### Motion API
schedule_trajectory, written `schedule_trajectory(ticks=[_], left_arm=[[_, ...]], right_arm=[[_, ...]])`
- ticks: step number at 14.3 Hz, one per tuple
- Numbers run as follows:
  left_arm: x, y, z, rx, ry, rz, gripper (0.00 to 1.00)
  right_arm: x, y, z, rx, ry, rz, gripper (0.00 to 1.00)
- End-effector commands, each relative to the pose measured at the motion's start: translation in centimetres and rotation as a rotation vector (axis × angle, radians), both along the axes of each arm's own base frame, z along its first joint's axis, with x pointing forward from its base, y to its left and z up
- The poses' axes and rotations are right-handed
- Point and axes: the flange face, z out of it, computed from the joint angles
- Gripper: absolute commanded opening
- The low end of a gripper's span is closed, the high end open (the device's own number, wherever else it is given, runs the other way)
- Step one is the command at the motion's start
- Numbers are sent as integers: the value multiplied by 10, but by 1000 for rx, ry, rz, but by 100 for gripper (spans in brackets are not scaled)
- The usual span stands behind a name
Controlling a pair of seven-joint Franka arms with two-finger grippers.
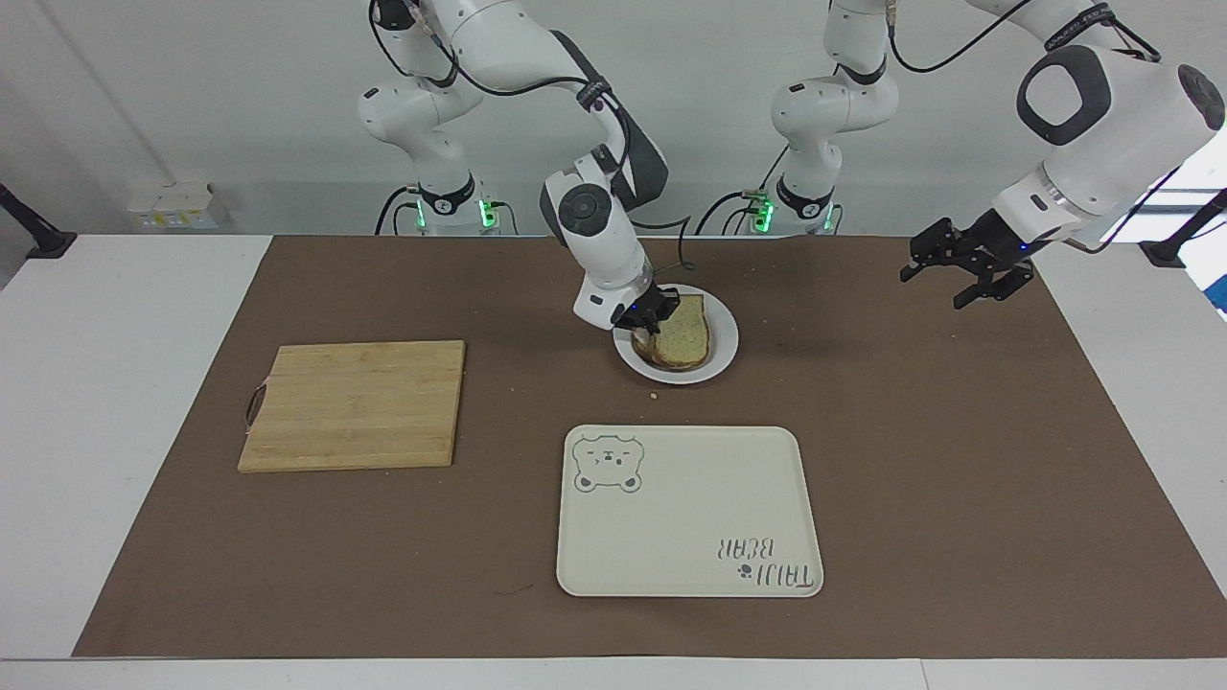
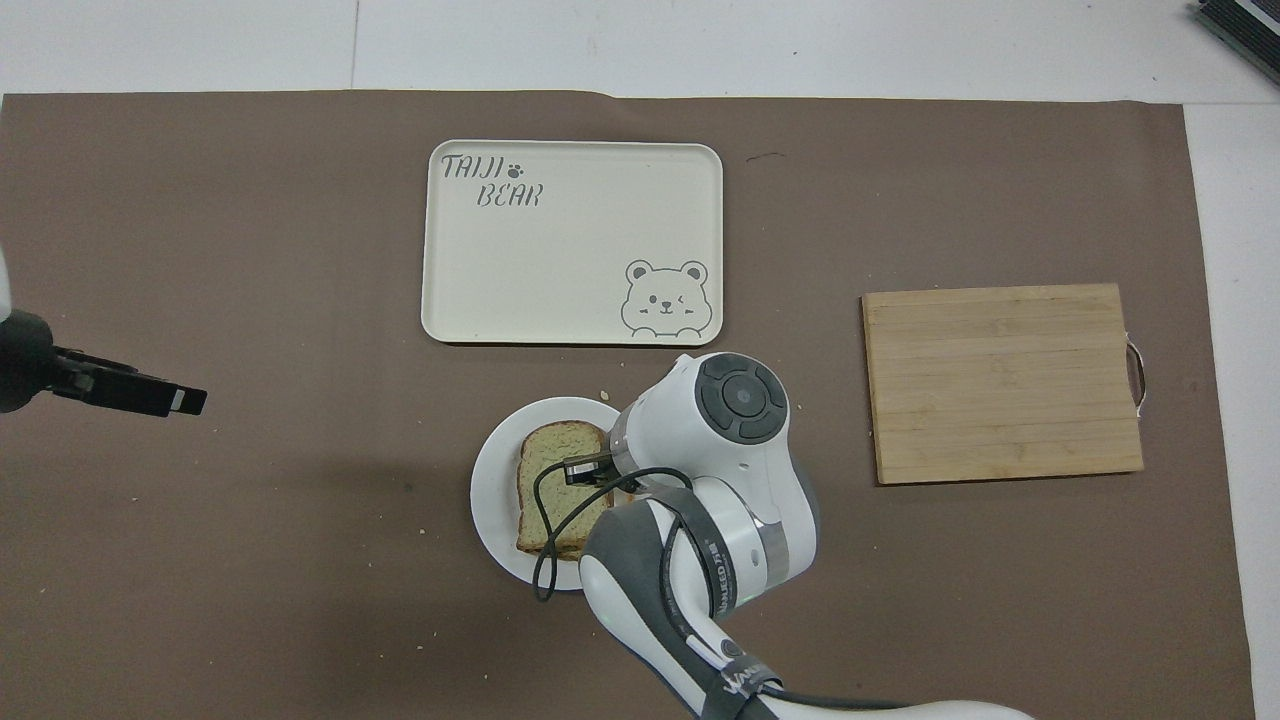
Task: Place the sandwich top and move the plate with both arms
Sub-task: 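Lower the bread slice onto the egg and open the right gripper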
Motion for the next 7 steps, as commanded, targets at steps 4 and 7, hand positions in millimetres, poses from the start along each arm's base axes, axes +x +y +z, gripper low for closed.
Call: schedule_trajectory(ticks=[4, 7], left_arm=[[-8, 14, -22, -28, -34, -7, 100], [-6, 14, -38, -66, -54, -29, 100]], right_arm=[[5, -5, -1, 14, 5, -48, 100], [12, -11, 17, 24, -16, -58, 100]])
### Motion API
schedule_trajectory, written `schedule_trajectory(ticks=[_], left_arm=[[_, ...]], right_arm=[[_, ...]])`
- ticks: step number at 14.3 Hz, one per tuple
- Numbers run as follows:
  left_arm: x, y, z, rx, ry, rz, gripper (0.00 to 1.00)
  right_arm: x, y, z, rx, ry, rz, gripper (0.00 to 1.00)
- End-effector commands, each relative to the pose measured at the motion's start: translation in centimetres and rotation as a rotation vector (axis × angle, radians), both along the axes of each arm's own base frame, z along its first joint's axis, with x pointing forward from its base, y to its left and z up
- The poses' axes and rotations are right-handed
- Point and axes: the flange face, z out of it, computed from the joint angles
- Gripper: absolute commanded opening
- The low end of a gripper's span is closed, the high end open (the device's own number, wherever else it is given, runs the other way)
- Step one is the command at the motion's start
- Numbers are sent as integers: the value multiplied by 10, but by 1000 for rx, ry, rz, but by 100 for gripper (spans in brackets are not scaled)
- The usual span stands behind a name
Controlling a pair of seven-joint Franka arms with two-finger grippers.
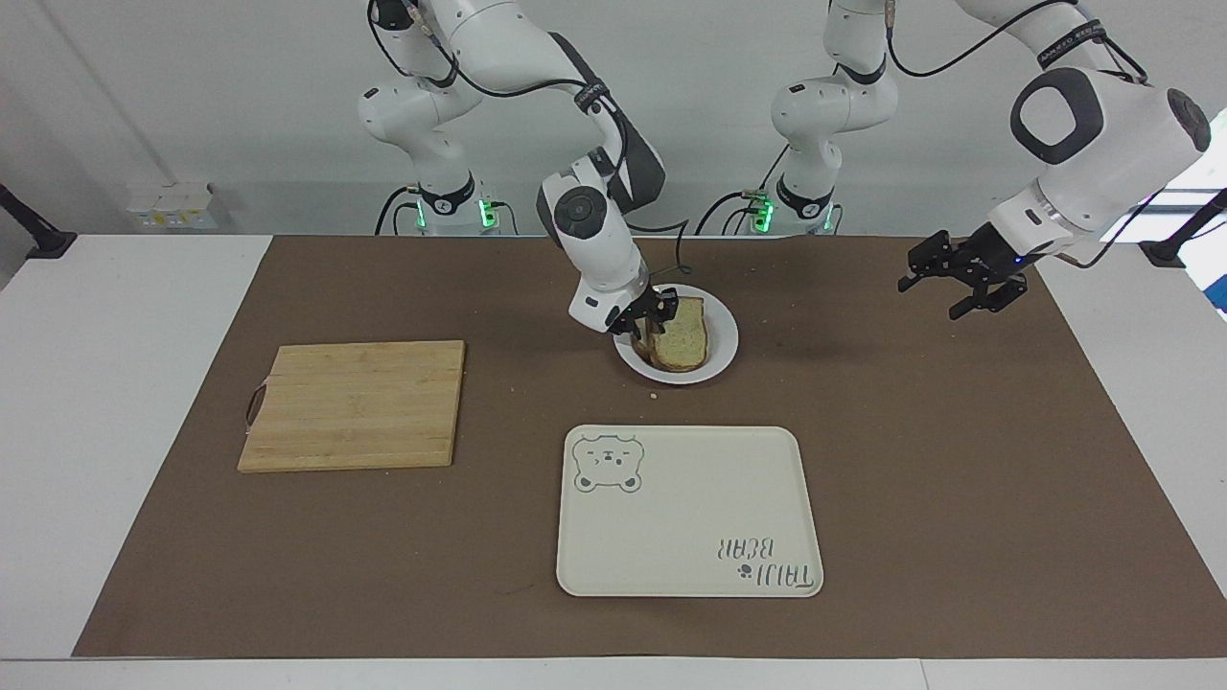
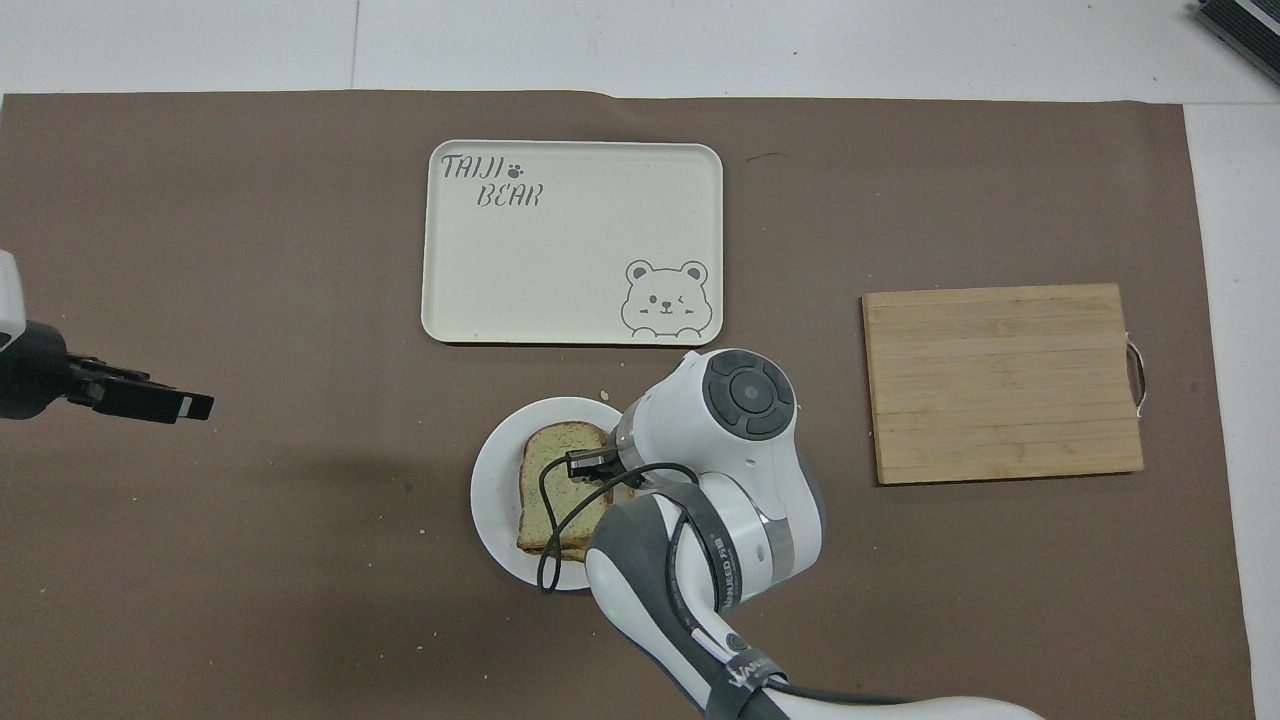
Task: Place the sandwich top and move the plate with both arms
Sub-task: 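Lower the bread slice onto the egg and open the right gripper, then withdraw the right gripper while the left gripper reaches the plate rim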
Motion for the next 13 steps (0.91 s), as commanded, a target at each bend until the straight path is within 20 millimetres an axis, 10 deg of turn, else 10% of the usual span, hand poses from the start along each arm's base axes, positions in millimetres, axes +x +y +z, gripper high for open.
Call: schedule_trajectory(ticks=[1, 6, 13], left_arm=[[-5, 2, -23, -47, -31, -8, 100], [-14, -18, -93, -193, -24, -19, 100], [-37, -117, -171, -313, 23, -19, 100]], right_arm=[[9, -12, 26, 28, -26, -41, 100], [38, -77, 78, -60, -108, -33, 100], [53, -166, 127, -187, -21, -45, 100]])
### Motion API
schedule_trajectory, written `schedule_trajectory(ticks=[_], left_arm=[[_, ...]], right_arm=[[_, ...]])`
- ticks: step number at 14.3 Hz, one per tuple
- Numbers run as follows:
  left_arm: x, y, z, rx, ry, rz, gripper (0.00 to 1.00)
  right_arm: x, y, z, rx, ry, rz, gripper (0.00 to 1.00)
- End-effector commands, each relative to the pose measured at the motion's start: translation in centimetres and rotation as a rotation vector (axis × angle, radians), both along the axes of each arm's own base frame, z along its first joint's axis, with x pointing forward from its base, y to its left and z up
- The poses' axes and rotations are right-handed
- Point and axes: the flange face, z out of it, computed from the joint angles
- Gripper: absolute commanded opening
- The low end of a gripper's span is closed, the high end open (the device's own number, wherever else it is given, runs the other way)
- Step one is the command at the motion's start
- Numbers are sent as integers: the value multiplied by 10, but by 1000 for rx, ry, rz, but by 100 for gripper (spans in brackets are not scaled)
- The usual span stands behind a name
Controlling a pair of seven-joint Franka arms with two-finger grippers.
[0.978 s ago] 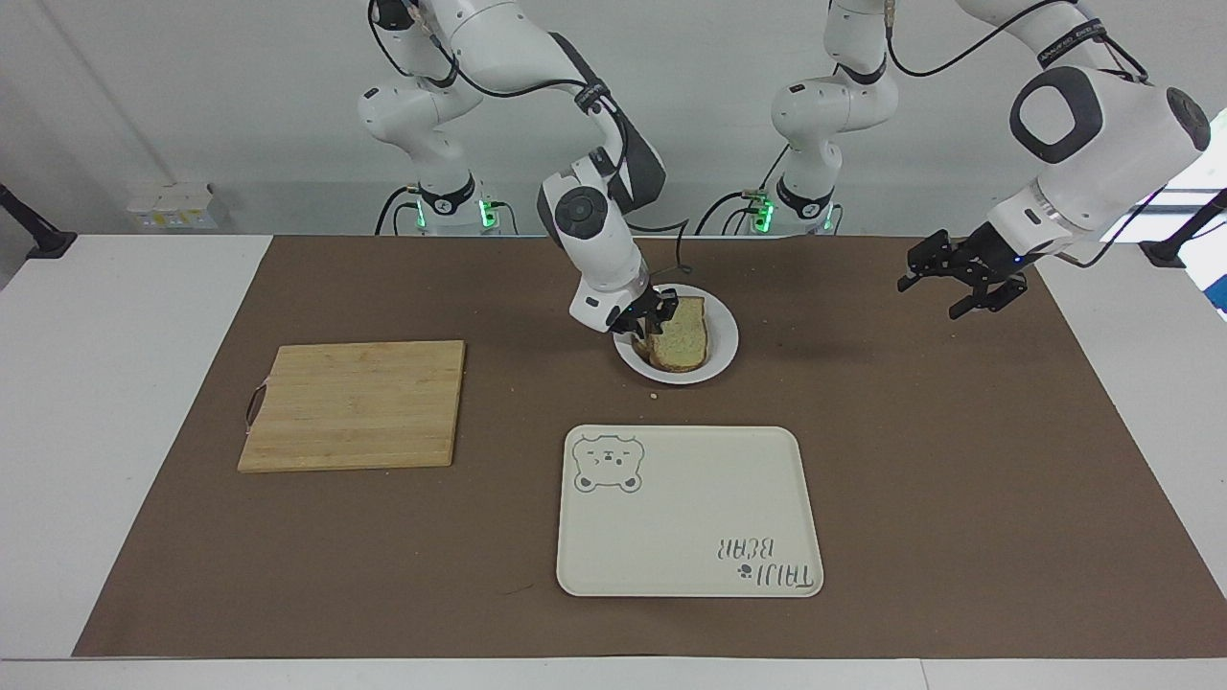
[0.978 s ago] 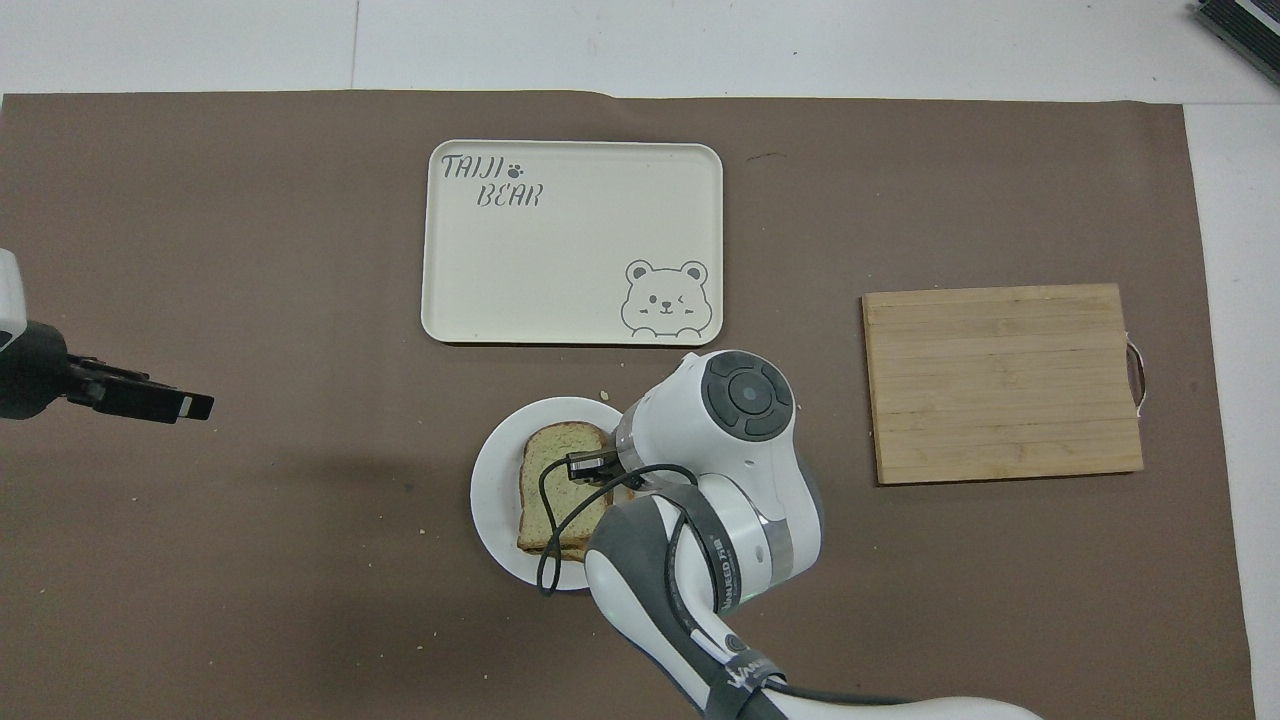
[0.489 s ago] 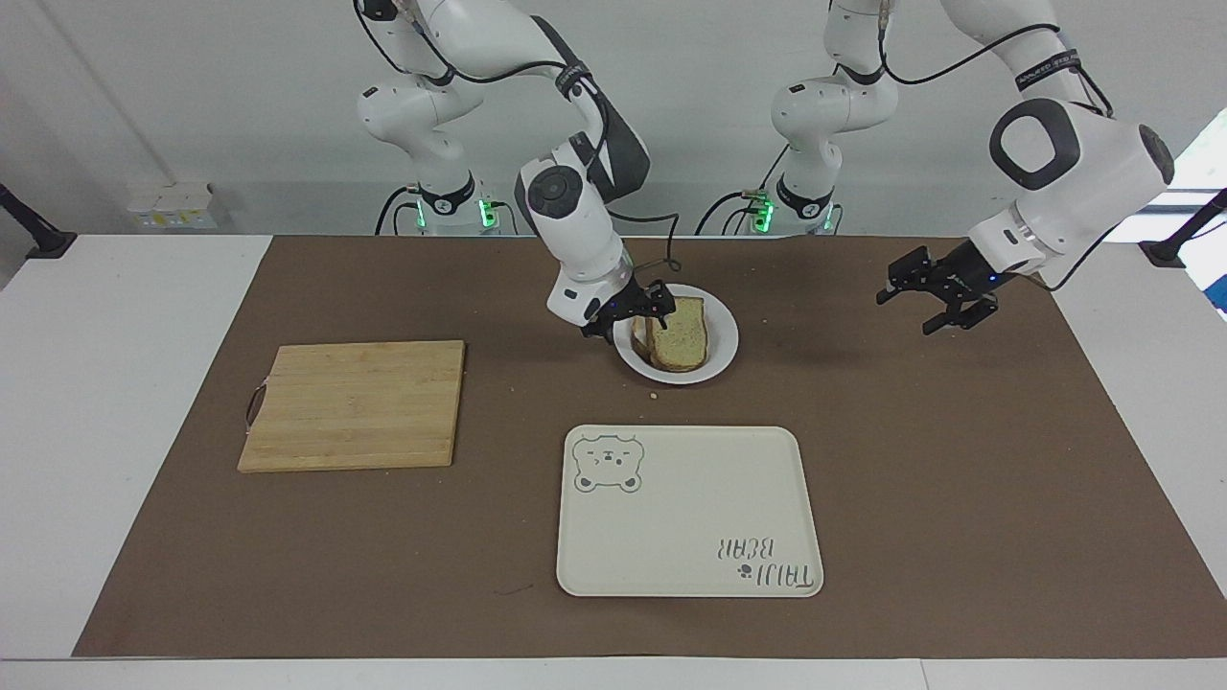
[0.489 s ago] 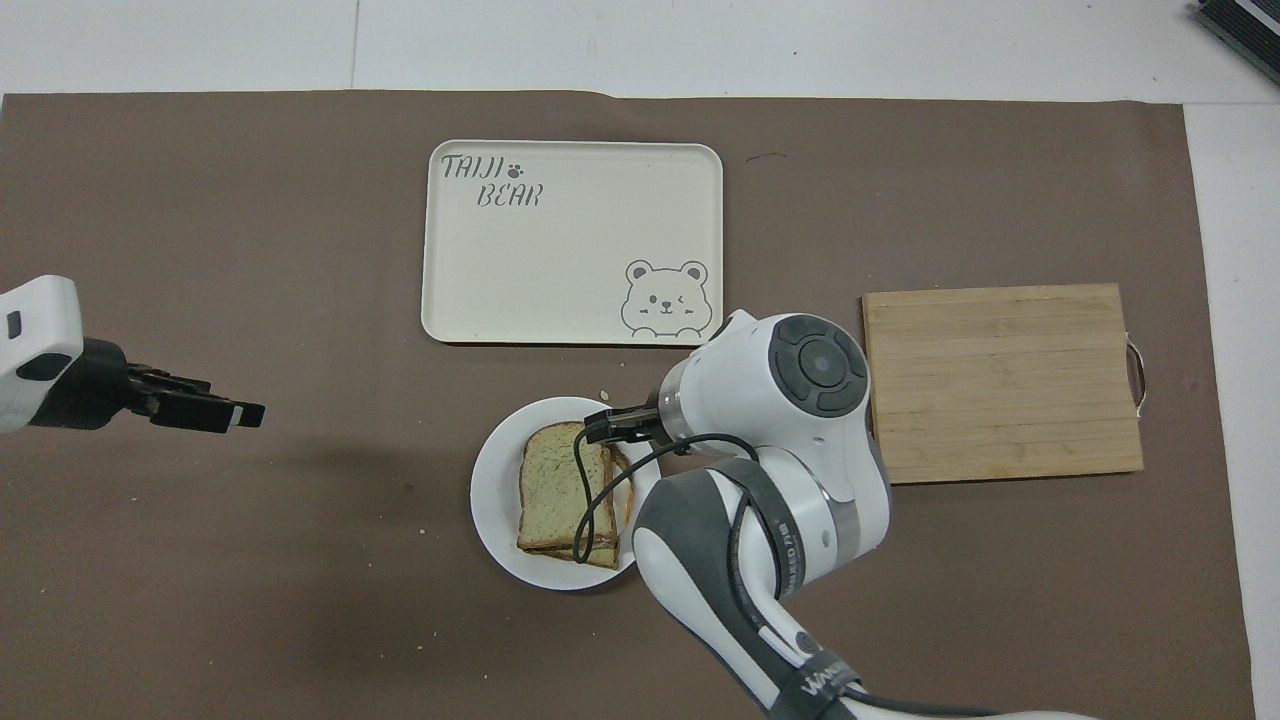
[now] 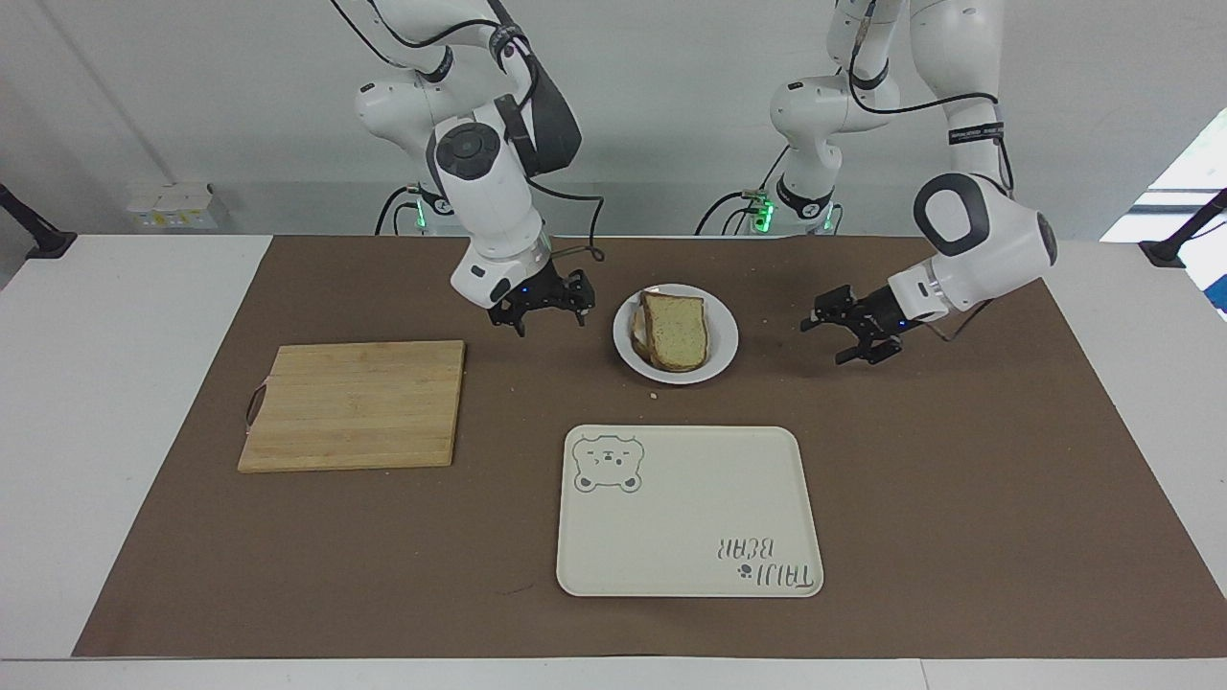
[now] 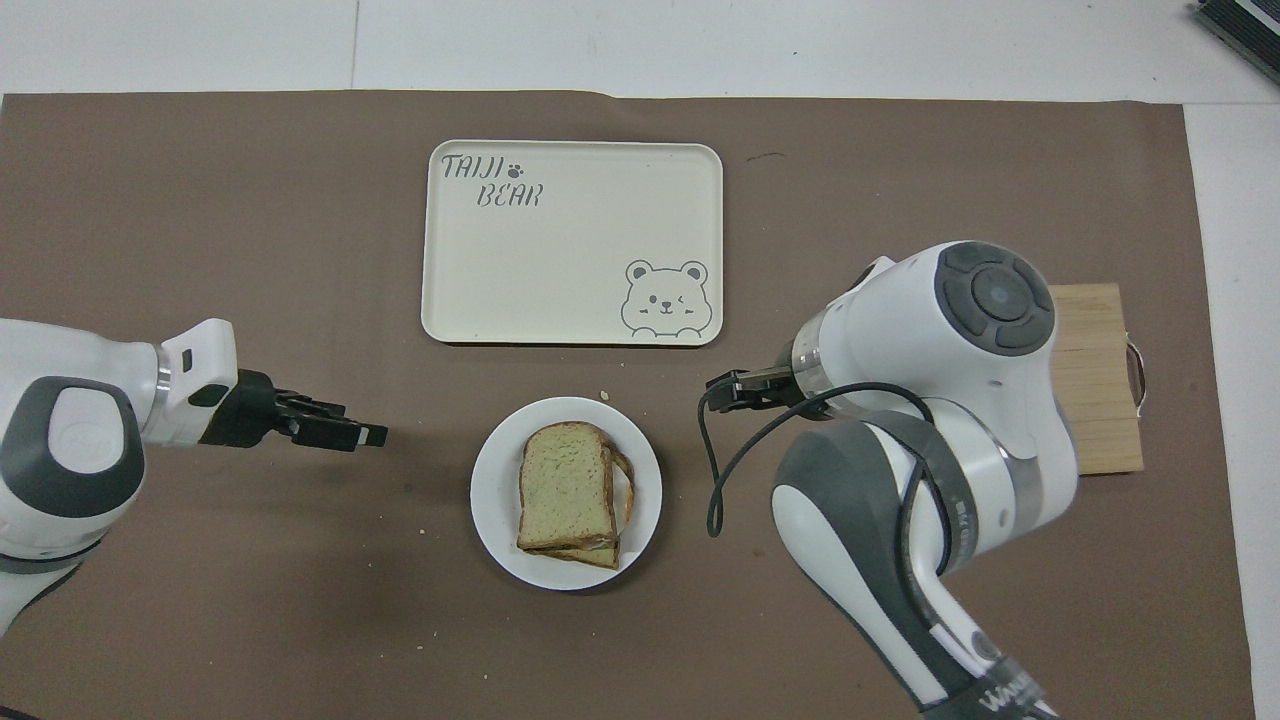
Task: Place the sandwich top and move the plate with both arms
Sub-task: 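Withdraw the right gripper while the left gripper reaches the plate rim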
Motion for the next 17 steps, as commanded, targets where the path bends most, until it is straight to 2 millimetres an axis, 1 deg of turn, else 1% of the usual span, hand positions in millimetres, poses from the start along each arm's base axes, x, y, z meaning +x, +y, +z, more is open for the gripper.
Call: schedule_trajectory(ticks=[1, 3, 4, 6, 7, 8, 9, 10, 11, 12, 15, 16, 17], left_arm=[[-21, -31, -16, -23, -8, 26, 100], [-36, -47, -33, -9, 5, 33, 100], [-44, -48, -41, -6, 19, 45, 100], [-56, -52, -57, -43, 65, 93, 80], [-59, -59, -60, -51, 73, 95, 74], [-61, -60, -62, -64, 82, 113, 70], [-62, -61, -62, -73, 88, 123, 69], [-65, -68, -62, -74, 90, 108, 68], [-66, -72, -63, -79, 92, 108, 68], [-67, -72, -64, -85, 96, 118, 65], [-84, -87, -77, -85, 115, 149, 47], [-85, -92, -78, -94, 118, 164, 31], [-86, -94, -78, -104, 122, 174, 14]], right_arm=[[1, -32, 18, -27, 43, -22, 100], [-1, -64, 26, -37, 93, -51, 100], [-3, -82, 32, -40, 111, -76, 100], [-6, -118, 46, -48, 121, -106, 100], [-7, -133, 55, -60, 104, -106, 100], [-10, -147, 65, -69, 88, -112, 100], [-11, -162, 73, -78, 76, -124, 100], [-14, -173, 85, -80, 58, -132, 100], [-15, -182, 89, -94, 54, -128, 100], [-14, -192, 98, -118, 35, -118, 100], [-17, -219, 112, -139, 37, -84, 100], [-21, -224, 122, -139, 21, -94, 100], [-22, -227, 128, -141, 10, -101, 100]])
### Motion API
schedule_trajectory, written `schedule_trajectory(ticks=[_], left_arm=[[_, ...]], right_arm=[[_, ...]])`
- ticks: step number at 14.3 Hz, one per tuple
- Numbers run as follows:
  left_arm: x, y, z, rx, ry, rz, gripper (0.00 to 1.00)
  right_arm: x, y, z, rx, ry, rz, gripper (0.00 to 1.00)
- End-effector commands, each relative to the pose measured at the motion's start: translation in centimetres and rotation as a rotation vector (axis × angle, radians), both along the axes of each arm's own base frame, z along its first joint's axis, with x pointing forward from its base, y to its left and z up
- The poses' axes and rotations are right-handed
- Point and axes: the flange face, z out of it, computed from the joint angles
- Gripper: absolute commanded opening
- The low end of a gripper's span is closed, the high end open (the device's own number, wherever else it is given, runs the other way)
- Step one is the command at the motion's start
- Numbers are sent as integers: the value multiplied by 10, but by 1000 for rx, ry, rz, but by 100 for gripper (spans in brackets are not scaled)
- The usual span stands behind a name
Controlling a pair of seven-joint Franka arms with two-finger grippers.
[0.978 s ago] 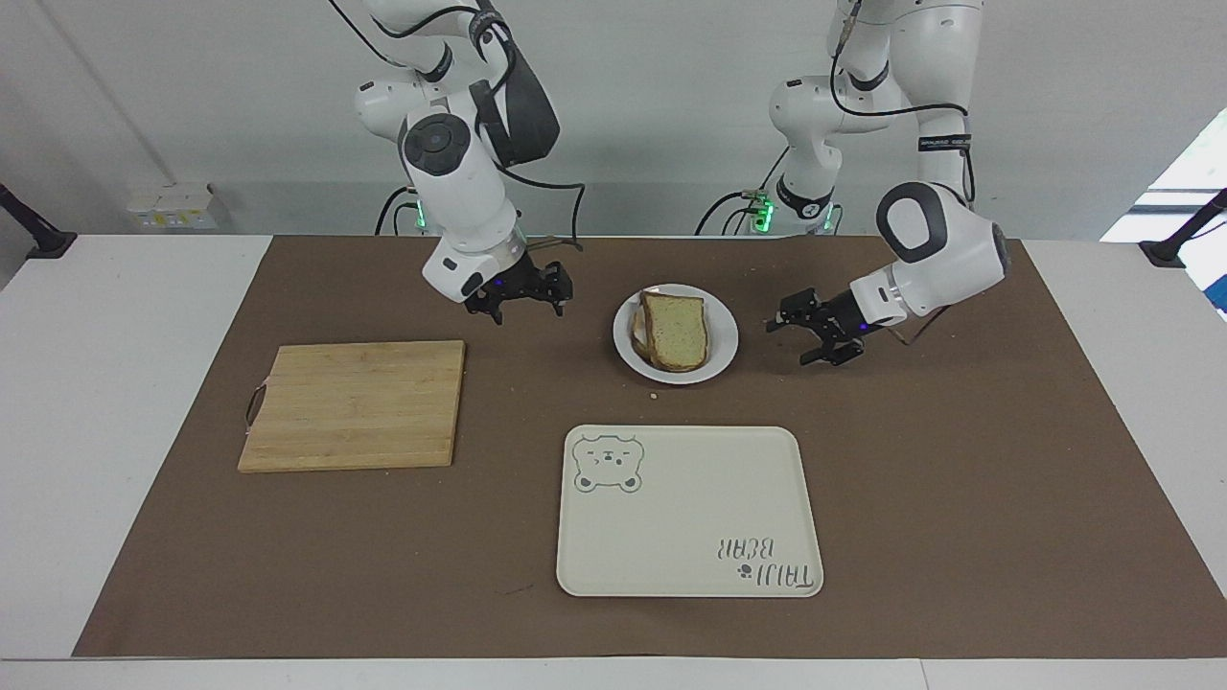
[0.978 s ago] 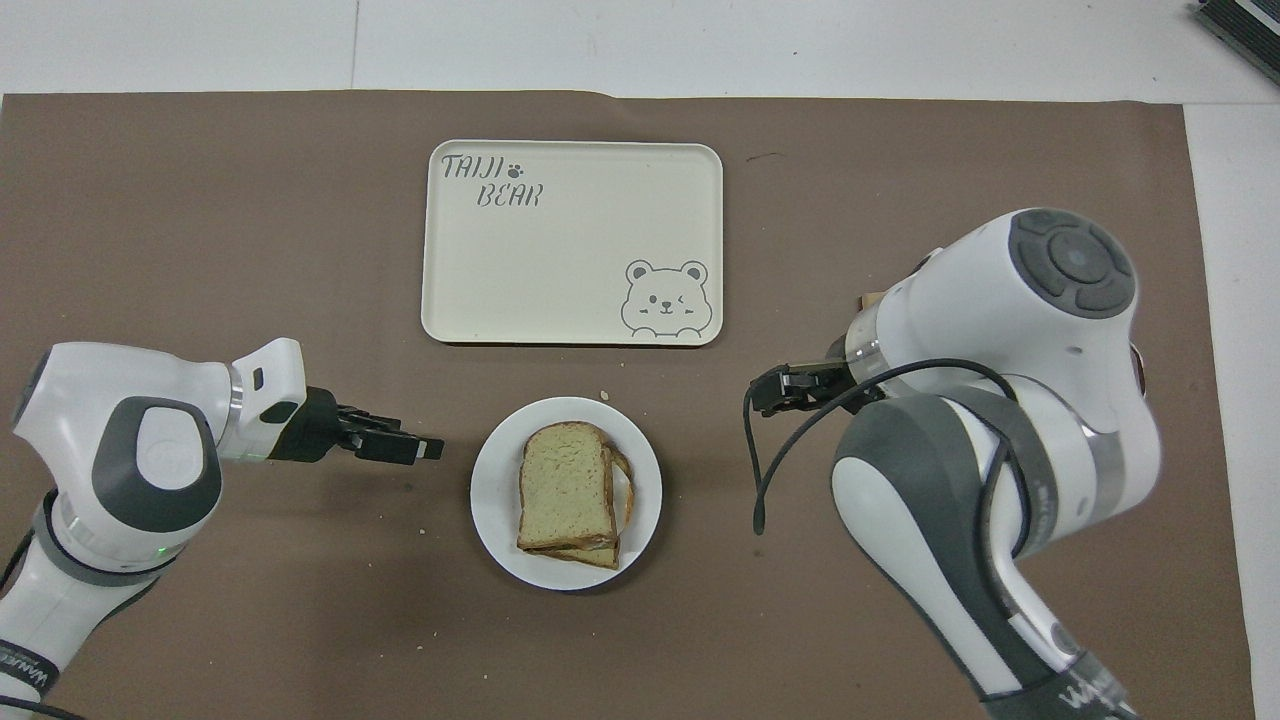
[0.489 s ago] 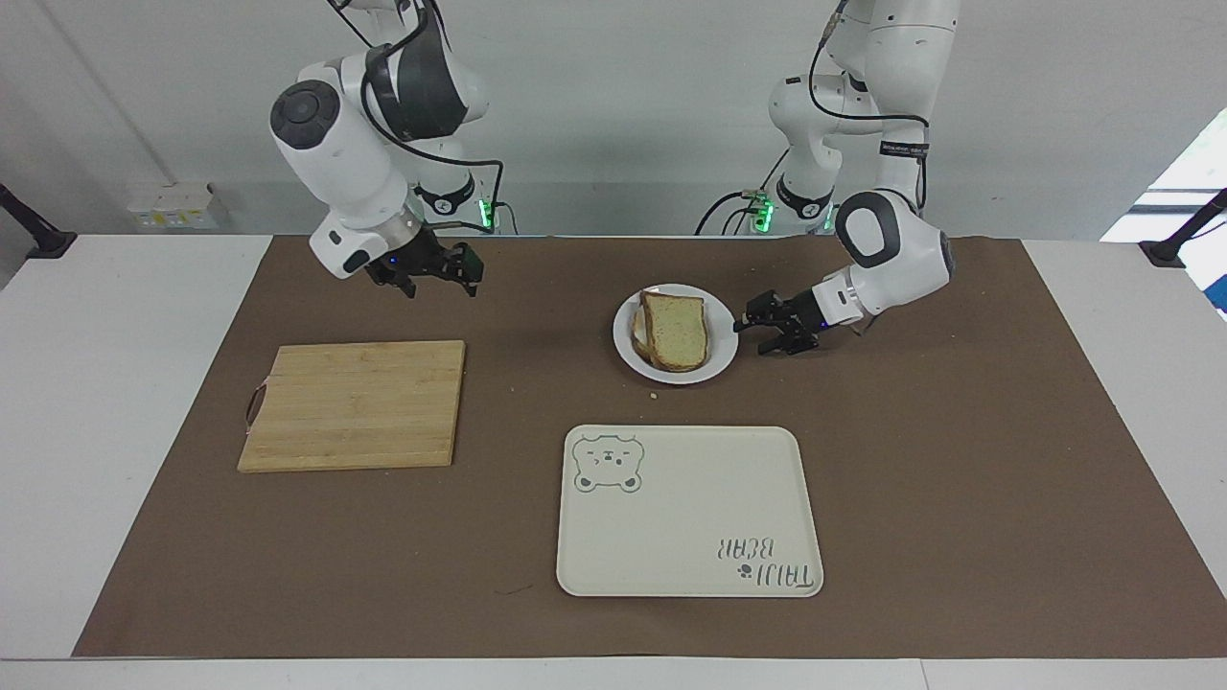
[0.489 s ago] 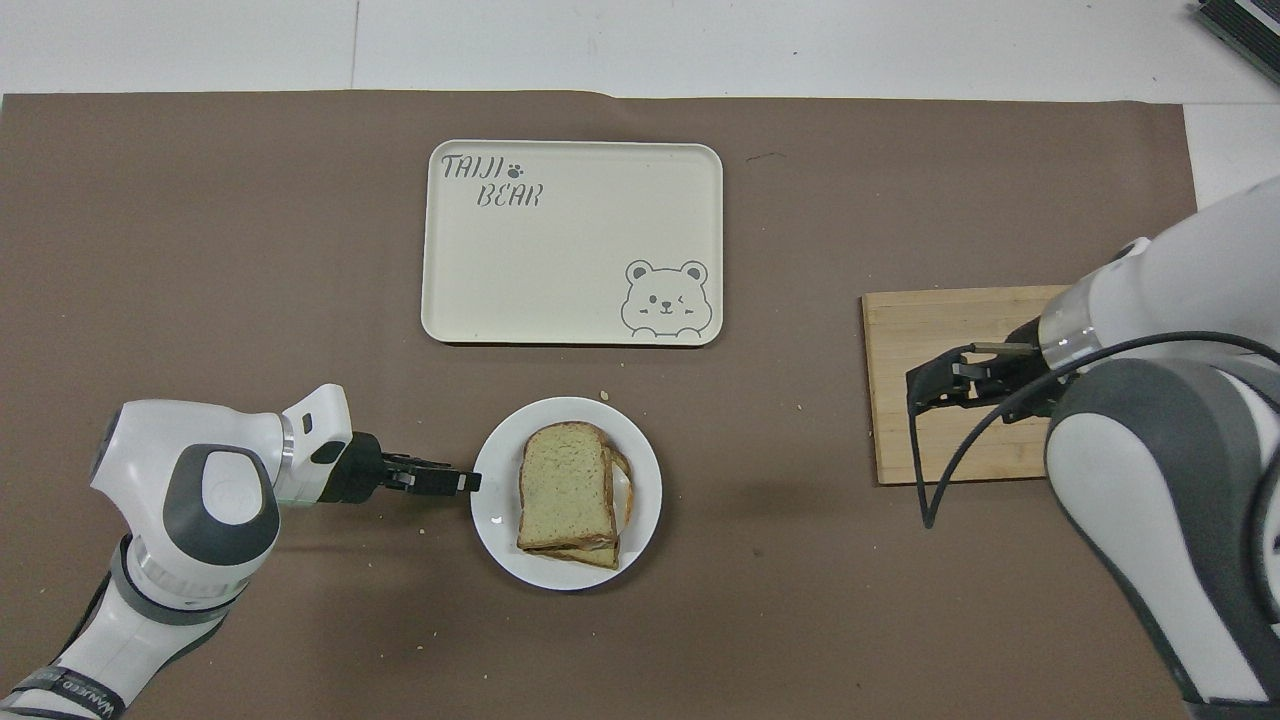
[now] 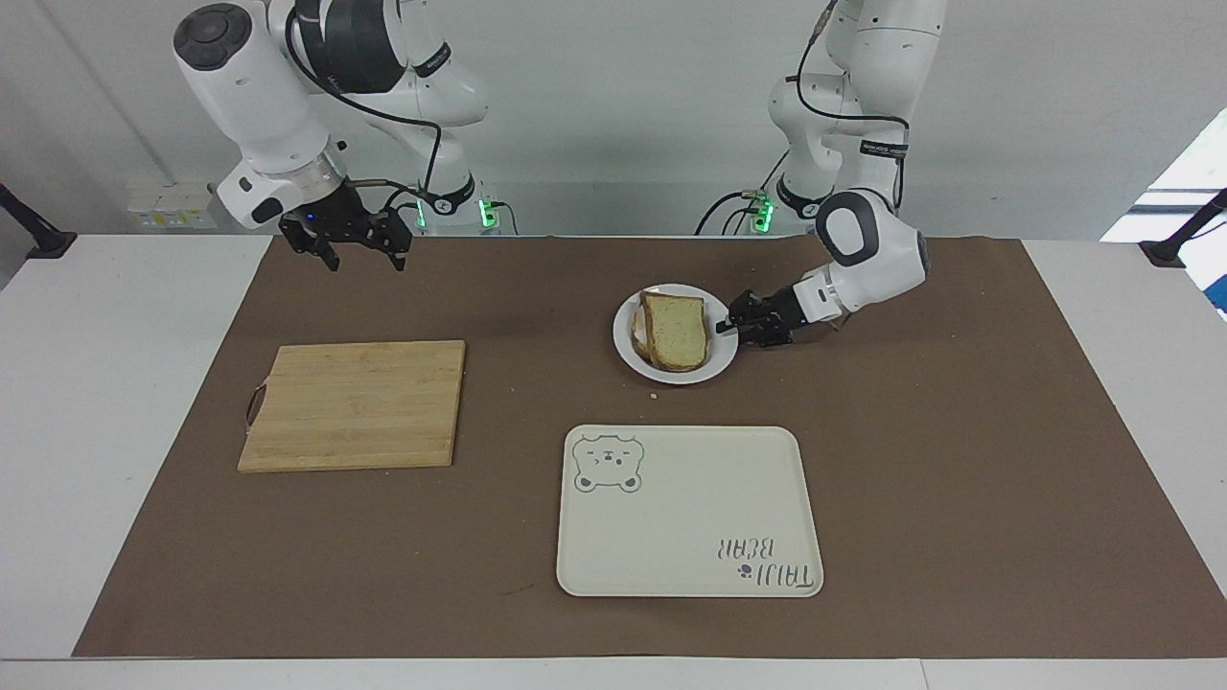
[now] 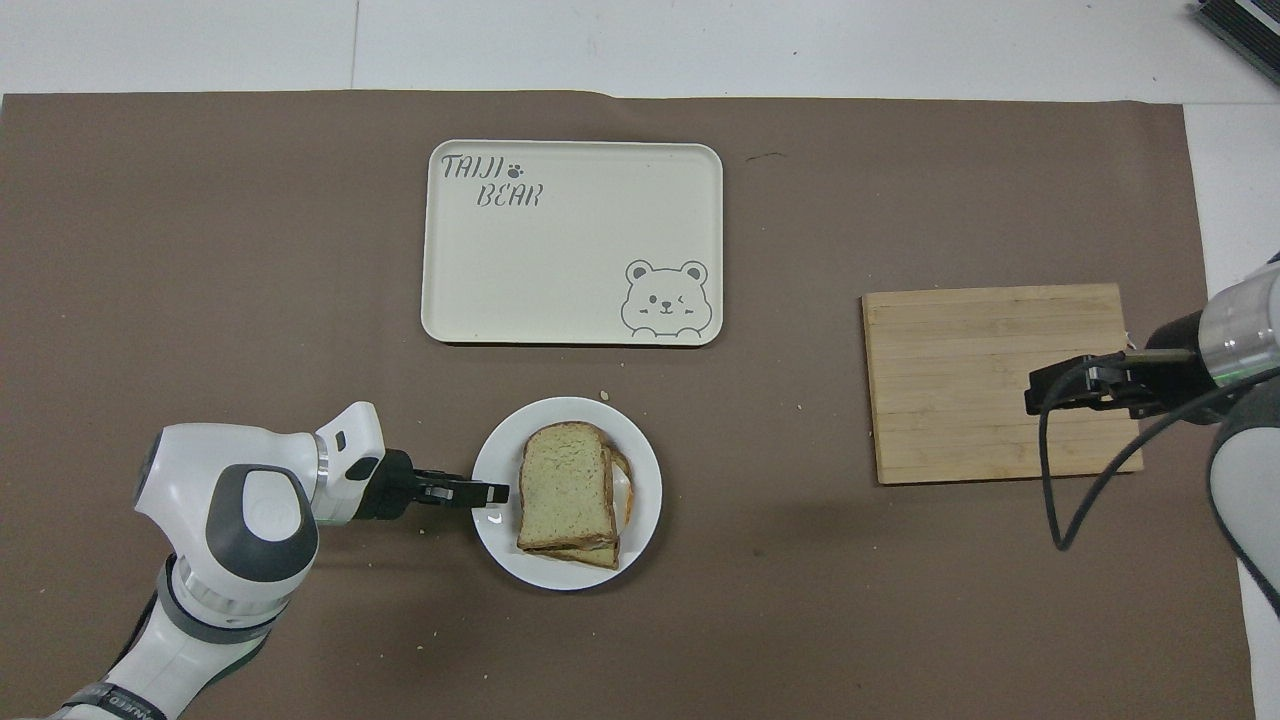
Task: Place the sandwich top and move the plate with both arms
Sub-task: 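Withdraw the right gripper while the left gripper reaches the plate rim, then push the white plate with the left gripper onto the bear tray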
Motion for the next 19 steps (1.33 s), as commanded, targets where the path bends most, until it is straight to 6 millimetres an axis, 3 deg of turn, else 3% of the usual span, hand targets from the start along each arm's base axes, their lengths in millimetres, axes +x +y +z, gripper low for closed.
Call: schedule_trajectory(ticks=[1, 6, 11, 14, 19], left_arm=[[-9, -5, -2, -6, -1, 32, 0], [14, 6, 5, -57, 18, 62, 0], [66, 21, 27, -148, 84, 137, 0], [107, 22, 47, -189, 128, 164, 0], [172, 12, 65, -121, 178, 205, 0]], right_arm=[[-5, -12, 25, -35, -34, 15, 100], [-6, -18, 64, -70, -107, 14, 100], [-27, -21, 96, -67, -135, 6, 100], [-38, -25, 140, -71, -156, -1, 100], [-28, -37, 130, -77, -120, 32, 100]])
